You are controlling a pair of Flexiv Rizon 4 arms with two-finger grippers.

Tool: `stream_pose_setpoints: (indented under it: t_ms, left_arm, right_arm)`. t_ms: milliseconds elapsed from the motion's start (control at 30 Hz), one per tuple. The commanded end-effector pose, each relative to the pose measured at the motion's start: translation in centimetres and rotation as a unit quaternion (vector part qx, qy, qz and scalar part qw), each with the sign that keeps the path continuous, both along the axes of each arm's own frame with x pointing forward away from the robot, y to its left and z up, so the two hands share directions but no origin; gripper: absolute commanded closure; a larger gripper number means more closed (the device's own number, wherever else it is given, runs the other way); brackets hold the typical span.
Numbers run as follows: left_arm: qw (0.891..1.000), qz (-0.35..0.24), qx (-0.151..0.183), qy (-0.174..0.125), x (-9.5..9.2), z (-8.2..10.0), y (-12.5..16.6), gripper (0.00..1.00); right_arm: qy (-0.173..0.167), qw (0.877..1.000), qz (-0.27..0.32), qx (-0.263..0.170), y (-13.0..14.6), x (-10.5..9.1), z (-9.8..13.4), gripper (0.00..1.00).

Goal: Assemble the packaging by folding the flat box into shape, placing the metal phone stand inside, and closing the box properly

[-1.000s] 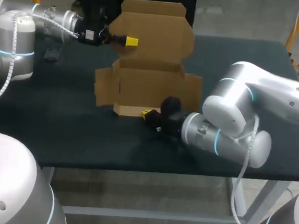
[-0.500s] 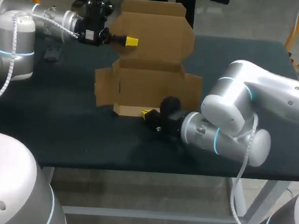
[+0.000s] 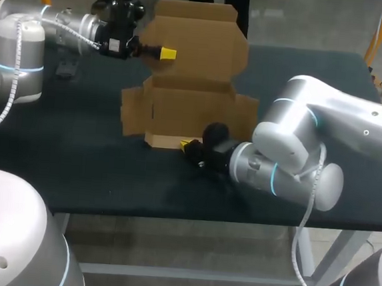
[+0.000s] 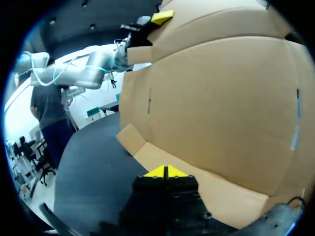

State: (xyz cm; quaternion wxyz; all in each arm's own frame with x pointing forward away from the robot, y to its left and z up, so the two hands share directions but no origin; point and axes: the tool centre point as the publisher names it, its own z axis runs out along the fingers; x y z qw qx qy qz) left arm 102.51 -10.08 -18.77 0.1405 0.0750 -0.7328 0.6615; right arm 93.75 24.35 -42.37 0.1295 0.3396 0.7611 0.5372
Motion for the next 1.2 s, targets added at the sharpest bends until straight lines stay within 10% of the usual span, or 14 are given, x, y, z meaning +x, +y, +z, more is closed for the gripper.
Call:
stream_pose_setpoints:
  t_ms: [33, 1200]
  left_arm:
    - [1.0, -0.006, -0.002, 0.0, 0.1, -0.2, 0.2, 1.0]
    - [0.998, -0.005, 0.015, -0.058, -4.4, -0.8, -0.1, 1.0]
  right_arm:
    - [-0.043, 0.976, -0.198, -0.081, 0.4, 0.0, -0.3, 1.0]
    - [-0.043, 0.976, -0.198, -0.081, 0.4, 0.0, -0.3, 1.0]
